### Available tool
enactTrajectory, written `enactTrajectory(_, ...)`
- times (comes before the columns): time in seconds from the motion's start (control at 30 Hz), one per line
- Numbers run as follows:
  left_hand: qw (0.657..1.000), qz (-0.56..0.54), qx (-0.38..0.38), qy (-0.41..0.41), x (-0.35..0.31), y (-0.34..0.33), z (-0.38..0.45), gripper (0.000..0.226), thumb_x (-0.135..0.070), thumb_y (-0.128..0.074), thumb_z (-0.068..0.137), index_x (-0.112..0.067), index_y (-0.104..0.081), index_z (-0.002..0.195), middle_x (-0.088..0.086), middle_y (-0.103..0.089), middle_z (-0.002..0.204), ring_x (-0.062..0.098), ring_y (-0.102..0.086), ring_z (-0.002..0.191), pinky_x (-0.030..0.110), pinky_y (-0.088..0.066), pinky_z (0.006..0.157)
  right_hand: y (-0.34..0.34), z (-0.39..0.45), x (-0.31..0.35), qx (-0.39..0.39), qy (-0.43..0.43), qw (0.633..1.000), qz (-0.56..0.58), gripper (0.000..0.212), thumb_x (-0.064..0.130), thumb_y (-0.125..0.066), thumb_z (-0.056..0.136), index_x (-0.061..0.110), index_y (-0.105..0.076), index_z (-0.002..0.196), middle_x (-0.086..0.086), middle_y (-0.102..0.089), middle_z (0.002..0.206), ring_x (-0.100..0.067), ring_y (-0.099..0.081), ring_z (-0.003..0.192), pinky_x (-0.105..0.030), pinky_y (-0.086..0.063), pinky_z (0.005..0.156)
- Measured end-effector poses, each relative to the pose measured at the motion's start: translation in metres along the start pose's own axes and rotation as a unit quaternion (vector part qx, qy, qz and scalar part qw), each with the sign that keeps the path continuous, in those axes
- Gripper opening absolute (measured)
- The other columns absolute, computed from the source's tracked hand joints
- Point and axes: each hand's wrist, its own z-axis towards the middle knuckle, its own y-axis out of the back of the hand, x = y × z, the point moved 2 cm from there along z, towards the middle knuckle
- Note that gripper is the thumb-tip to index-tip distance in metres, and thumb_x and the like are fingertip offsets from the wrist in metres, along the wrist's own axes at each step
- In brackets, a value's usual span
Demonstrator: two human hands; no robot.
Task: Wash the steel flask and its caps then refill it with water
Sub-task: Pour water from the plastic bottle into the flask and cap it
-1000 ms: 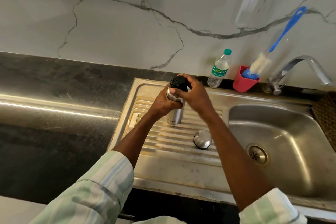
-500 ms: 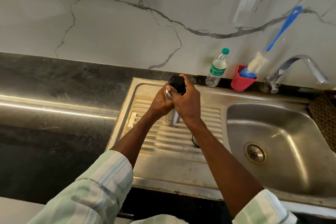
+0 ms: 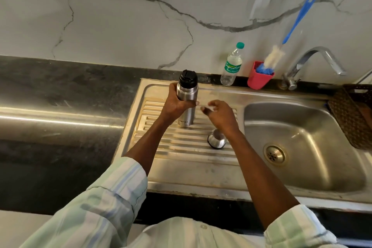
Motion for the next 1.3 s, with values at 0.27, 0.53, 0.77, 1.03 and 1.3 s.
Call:
enactTrajectory(0.27, 0.993, 0.005, -0.111, -0.036, 0.03, -0.026, -0.018, 0.104, -0.033, -0.093, 0.059, -0.024, -0.029, 0.14, 0.004, -0.049, 0.133, 0.021, -0.057, 0.116, 0.04, -0.055, 0.093, -0.015, -0.026, -0.053, 0.116, -0.009, 0.937, -0.331, 0.082, 0.046, -0.076, 0.076, 0.02, -0.04, 0.145, -0.013, -0.029, 0.15, -0.034, -0.029, 0.137, -0.043, -0.031, 0.109)
enactTrajectory(0.53, 0.992, 0.012, -0.118, -0.04, 0.039, -0.025, -0.022, 0.096, -0.03, -0.076, 0.061, -0.027, -0.026, 0.143, 0.007, -0.048, 0.131, 0.026, -0.054, 0.117, 0.052, -0.052, 0.096, -0.018, -0.024, -0.051, -0.027, -0.009, 0.993, -0.115, 0.044, 0.021, -0.065, 0.085, 0.004, -0.047, 0.12, -0.017, -0.061, 0.109, -0.034, -0.06, 0.099, -0.032, -0.045, 0.073)
enactTrajectory(0.77, 0.997, -0.016, -0.071, -0.039, 0.018, -0.01, -0.004, 0.098, -0.022, -0.089, 0.064, -0.025, -0.029, 0.142, 0.006, -0.055, 0.133, 0.017, -0.062, 0.112, 0.036, -0.057, 0.092, 0.033, -0.024, 0.047, -0.154, 0.149, 0.959, 0.185, 0.068, 0.025, -0.078, 0.08, 0.021, -0.047, 0.141, 0.0, -0.055, 0.133, -0.007, -0.051, 0.116, -0.017, -0.042, 0.096)
enactTrajectory(1.03, 0.999, -0.011, -0.027, -0.017, 0.018, -0.006, -0.002, 0.064, -0.014, -0.08, 0.068, -0.027, -0.053, 0.124, 0.004, -0.07, 0.111, 0.022, -0.068, 0.101, 0.054, -0.056, 0.088, 0.026, -0.008, 0.106, -0.032, 0.26, 0.959, 0.109, 0.066, 0.015, -0.082, 0.073, 0.017, -0.051, 0.132, 0.007, -0.057, 0.121, -0.004, -0.054, 0.104, -0.006, -0.044, 0.085)
enactTrajectory(1.3, 0.999, -0.022, -0.019, -0.041, 0.016, -0.008, -0.004, 0.067, -0.014, -0.077, 0.072, -0.028, -0.047, 0.13, 0.007, -0.066, 0.118, 0.021, -0.066, 0.108, 0.046, -0.058, 0.09, 0.008, 0.008, 0.093, 0.049, 0.249, 0.965, 0.07, 0.072, 0.015, -0.081, 0.075, 0.022, -0.049, 0.139, 0.0, -0.053, 0.136, -0.011, -0.052, 0.117, -0.02, -0.044, 0.098)
